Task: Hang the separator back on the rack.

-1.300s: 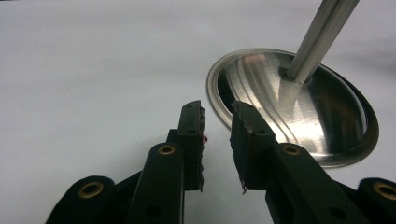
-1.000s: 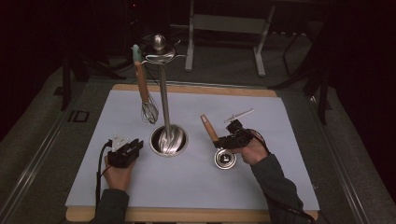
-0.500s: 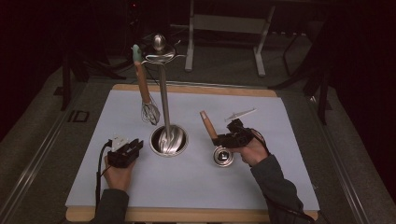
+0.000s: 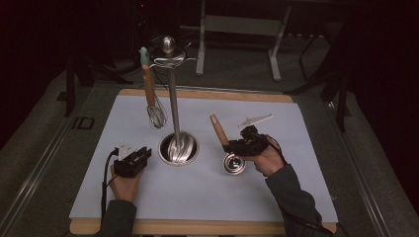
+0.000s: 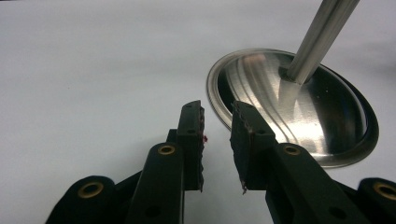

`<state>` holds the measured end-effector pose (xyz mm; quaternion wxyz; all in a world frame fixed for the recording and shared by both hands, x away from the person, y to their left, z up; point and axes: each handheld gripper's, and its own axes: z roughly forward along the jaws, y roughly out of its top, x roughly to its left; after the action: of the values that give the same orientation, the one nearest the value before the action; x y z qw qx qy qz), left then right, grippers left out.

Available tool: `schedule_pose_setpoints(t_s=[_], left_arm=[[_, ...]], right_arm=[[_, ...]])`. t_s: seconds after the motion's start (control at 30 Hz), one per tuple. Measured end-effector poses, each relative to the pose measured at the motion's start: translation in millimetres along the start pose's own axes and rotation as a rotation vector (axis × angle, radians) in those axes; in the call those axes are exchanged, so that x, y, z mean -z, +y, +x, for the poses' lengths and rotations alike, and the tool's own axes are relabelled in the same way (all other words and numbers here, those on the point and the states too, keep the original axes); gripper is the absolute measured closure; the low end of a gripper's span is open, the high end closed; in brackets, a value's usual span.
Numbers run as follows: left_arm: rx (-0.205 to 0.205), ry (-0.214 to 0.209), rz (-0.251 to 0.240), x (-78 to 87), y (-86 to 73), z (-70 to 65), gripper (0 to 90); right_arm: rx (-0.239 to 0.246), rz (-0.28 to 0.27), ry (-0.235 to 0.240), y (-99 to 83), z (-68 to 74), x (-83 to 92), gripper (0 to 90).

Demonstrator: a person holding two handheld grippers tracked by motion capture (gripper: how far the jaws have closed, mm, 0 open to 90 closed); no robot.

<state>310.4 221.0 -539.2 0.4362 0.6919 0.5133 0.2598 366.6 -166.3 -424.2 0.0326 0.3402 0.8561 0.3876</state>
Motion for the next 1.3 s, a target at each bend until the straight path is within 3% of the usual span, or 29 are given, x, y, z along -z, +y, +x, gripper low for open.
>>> schedule_pose_setpoints(t_s=[1.3], left_arm=[[0.0, -0.003, 0.003, -0.1, 0.1, 0.0, 74.1]], right_arm=[[0.071, -0.138, -0.007, 23.2, 20.0, 24.6, 71.1]])
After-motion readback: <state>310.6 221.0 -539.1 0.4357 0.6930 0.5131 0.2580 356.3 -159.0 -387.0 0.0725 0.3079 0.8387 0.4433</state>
